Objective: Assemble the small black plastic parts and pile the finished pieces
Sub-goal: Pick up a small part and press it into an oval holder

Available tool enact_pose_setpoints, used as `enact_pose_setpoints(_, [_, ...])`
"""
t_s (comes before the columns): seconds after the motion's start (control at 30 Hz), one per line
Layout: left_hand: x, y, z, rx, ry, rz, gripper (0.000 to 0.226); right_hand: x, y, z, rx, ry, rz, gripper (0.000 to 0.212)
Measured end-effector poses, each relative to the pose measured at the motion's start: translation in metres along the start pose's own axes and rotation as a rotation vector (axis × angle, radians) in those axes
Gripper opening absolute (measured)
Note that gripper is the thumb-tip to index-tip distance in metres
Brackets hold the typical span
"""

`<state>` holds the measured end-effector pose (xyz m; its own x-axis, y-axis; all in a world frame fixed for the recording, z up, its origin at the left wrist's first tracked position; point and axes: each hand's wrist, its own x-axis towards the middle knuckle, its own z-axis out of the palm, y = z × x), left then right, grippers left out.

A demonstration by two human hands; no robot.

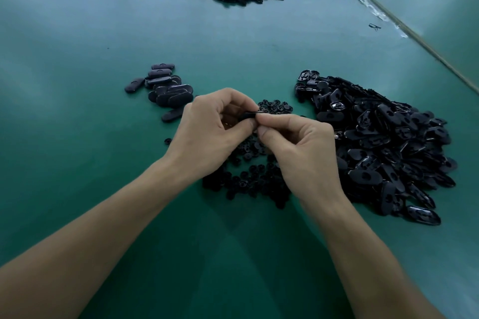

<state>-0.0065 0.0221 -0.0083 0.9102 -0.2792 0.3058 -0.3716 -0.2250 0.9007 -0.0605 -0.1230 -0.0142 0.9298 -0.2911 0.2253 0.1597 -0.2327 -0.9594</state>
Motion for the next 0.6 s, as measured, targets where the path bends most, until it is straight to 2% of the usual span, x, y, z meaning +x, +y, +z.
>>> enact_pose_setpoints(0.17, [0.000, -0.002, 0.001, -0.047, -0.069, -0.028, 0.017, 0.003, 0.000, -0.007, -0.124, 0.024, -0.079, 0.024])
enact_pose_setpoints(0.27, [0.001, -0.001, -0.002, -0.088, -0.125, -0.037, 0.022, 0.006, -0.002, -0.010, -0.109, -0.045, -0.050, 0.029])
enact_pose_setpoints(0.6, [0.008, -0.001, -0.010, -0.193, -0.177, -0.120, 0.022, 0.008, -0.003, -0.018, -0.019, -0.109, 0.018, 0.014])
